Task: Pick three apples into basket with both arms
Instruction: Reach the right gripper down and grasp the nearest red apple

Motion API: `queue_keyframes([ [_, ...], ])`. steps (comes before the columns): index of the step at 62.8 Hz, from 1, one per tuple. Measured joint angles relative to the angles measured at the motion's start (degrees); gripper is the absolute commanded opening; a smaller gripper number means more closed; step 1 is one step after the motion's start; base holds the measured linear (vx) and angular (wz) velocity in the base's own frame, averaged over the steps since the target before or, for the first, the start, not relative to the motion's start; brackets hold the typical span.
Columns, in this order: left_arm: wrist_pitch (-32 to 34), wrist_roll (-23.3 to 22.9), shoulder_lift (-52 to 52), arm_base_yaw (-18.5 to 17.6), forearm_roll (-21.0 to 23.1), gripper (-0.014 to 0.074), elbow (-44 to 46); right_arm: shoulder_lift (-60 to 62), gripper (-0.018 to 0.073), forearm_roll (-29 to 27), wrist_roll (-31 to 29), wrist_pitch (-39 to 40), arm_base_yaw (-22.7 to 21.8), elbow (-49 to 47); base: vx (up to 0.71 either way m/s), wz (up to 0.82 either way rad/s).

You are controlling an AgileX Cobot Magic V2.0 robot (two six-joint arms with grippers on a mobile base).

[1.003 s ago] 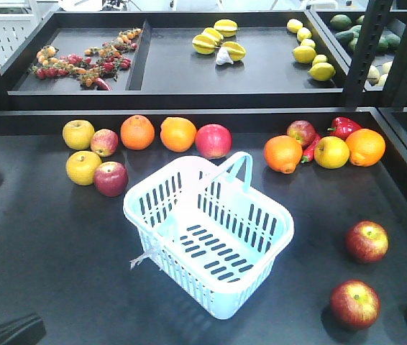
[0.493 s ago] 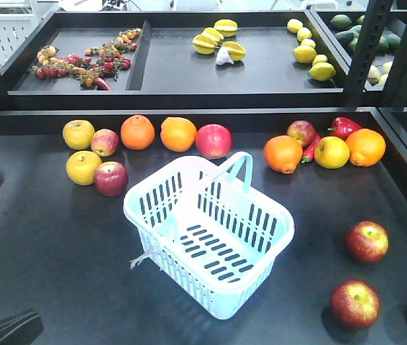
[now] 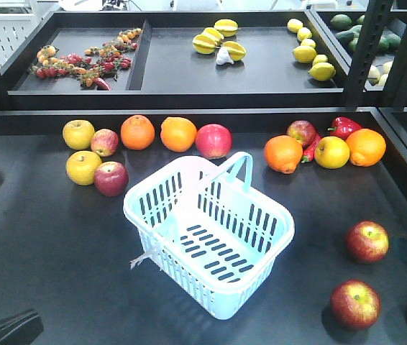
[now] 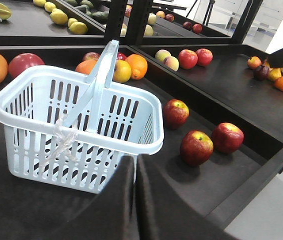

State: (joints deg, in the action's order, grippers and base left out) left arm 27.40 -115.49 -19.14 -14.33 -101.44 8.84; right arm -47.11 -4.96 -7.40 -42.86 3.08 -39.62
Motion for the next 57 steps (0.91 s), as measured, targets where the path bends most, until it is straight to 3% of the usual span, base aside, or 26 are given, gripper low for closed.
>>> queue_keyframes([
  [27, 0.0, 0.0, 0.0, 0.0, 0.0, -0.0008, 0.0, -27.0, 0.0662, -2.1, 0.9, -5.8, 0.0, -9.9, 0.0, 0.0],
  [57, 0.0, 0.0, 0.0, 0.0, 0.0, -0.0008, 0.0, -49.5, 0.0649, -2.7, 1.4, -1.6, 0.0, -11.2, 0.0, 0.0],
])
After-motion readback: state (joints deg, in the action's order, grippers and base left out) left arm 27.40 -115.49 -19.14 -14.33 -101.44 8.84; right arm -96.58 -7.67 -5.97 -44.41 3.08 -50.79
